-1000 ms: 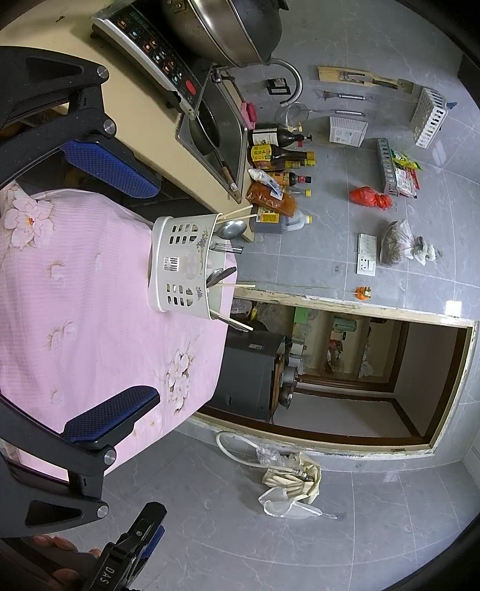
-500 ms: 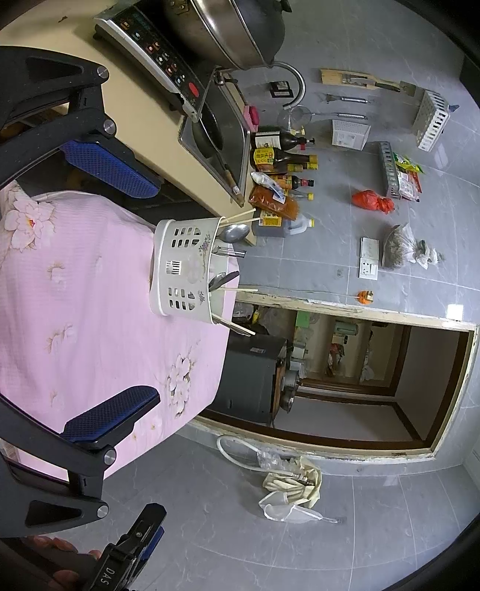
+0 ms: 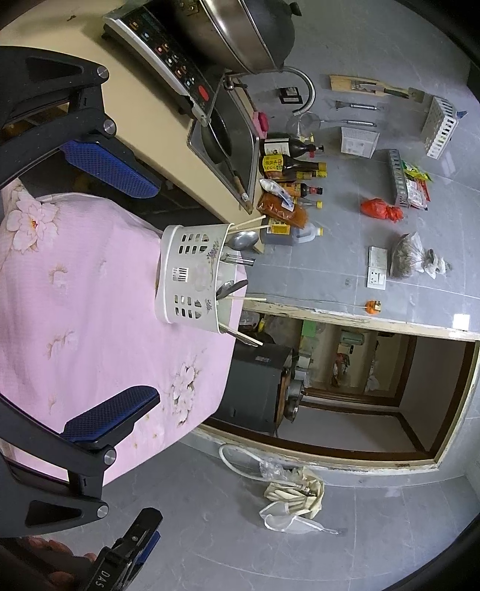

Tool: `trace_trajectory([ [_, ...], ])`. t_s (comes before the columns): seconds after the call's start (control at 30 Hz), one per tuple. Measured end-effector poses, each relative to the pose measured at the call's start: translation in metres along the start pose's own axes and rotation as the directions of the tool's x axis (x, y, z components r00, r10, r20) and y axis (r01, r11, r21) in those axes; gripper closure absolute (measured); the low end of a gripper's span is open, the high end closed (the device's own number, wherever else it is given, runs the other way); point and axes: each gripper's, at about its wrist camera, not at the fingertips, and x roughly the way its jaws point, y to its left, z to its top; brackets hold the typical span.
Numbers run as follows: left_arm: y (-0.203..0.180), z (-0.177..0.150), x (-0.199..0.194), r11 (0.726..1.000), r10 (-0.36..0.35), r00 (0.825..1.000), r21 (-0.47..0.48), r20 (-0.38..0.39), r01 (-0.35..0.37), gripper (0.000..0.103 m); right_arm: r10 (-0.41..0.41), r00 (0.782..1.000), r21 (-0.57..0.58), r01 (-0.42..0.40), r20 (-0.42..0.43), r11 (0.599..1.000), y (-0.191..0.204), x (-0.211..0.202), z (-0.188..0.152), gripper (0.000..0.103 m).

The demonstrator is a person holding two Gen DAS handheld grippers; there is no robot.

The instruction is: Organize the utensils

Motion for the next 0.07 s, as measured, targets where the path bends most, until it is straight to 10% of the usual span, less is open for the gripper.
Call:
trace_trajectory([
  [0.07, 0.0004, 0.0, 0.0034, 1.0, 0.008, 1.0, 0.003, -0.008, -0.008, 0.001, 0.0, 1.0, 0.002, 0.0, -0.008, 1.0, -0.0008, 0.0032, 0.0002, 0.002],
])
